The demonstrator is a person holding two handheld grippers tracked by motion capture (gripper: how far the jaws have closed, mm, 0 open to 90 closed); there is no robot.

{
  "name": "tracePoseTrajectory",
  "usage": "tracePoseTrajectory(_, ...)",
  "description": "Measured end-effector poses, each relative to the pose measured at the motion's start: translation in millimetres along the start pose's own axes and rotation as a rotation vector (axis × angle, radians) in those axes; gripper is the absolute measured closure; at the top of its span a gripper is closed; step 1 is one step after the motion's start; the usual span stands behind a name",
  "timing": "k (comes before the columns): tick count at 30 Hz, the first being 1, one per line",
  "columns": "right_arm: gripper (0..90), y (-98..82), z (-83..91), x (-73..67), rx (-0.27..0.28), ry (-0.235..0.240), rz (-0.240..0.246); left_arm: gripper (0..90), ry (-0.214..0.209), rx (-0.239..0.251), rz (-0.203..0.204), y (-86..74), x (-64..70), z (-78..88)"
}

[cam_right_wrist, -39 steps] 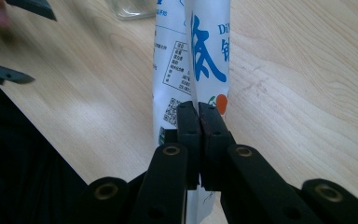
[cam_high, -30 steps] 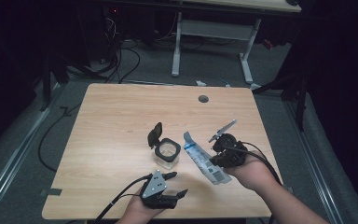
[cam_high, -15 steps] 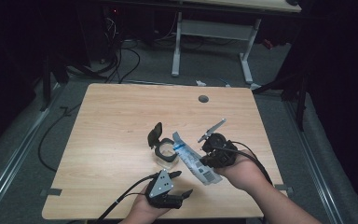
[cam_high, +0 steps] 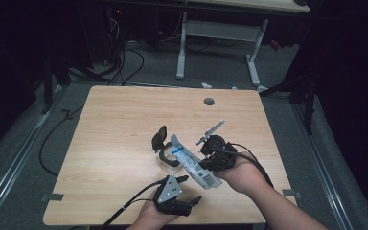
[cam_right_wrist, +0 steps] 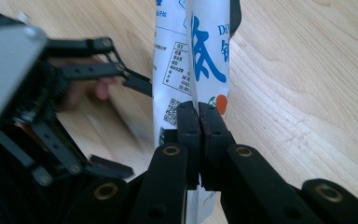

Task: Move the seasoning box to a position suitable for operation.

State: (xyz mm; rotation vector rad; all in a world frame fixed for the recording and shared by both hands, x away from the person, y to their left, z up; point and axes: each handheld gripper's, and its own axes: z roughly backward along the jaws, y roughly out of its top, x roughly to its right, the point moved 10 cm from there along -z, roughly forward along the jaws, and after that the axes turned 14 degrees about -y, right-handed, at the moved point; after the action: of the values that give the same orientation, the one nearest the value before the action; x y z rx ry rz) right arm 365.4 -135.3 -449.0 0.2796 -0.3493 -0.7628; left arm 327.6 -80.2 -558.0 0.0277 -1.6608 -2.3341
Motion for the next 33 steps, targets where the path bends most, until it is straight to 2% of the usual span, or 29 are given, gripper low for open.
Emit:
tracePoseTrajectory(5, 89.1, 3.9, 2.1, -1.2, 0.003, 0.000, -0.005, 22.0, 0.006, 0.001, 0.023, 1.6, -5.9, -11.9)
tracePoseTrajectory(13, 89.1, 1.1, -1.7, -4.1, 0.006, 0.023, -0.019, 26.8, 0.012, 0.034, 0.010, 13.9, -4.6, -18.1)
tracePoseTrajectory(15, 89.1, -0.4, -3.1, -3.6, 0.002, 0.022, -0.021, 30.9, 0.019, 0.025, -0.003, 14.8, -2.7, -18.2)
tracePoseTrajectory(21, 89.1, -1.9, -3.9, -1.6, 0.000, 0.019, -0.026, 37.8, 0.040, 0.007, -0.002, 14.5, -1.5, -17.3)
tracePoseTrajectory(33, 89.3, -1.1, -5.0, -1.2, -0.023, -0.004, -0.012, 40.0, 0.051, -0.017, 0.013, 15.0, 1.7, -13.5)
